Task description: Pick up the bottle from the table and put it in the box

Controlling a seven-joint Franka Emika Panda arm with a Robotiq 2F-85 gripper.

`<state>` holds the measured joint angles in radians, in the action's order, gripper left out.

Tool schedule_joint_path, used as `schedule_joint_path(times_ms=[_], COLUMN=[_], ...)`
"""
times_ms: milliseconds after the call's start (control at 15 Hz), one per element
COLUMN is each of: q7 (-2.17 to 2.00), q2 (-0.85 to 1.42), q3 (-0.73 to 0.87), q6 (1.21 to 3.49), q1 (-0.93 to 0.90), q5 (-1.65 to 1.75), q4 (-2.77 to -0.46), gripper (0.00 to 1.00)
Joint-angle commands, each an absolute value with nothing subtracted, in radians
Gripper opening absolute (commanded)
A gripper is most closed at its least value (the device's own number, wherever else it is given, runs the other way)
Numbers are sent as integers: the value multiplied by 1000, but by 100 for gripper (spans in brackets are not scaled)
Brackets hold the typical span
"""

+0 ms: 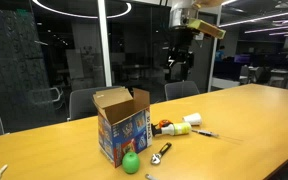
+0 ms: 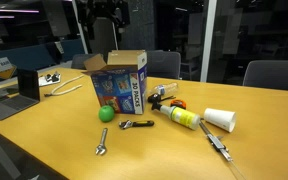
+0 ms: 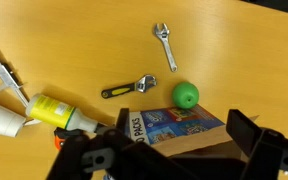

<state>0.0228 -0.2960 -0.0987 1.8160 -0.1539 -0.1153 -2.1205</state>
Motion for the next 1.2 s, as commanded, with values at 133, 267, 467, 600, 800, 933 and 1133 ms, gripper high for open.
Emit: schedule_joint_path(times_ms=[133, 267, 467, 600, 800, 933, 1133], q7=[24, 24, 24, 115, 287, 397, 584], q2=[-299, -301, -301, -314, -313, -305, -261], q3=[-106, -106, -106, -96, -86, -74, -46], q6=[1814, 1814, 1814, 1851, 1875, 1908, 1976], q1=[-145, -145, -145, -158, -165, -164, -160], q5=[-117, -117, -117, -126, -98, -84, -46], q4=[-2107, -2107, -2107, -2128, -2139, -2149, -2180], gripper=[100, 100, 100, 100, 100, 100, 100])
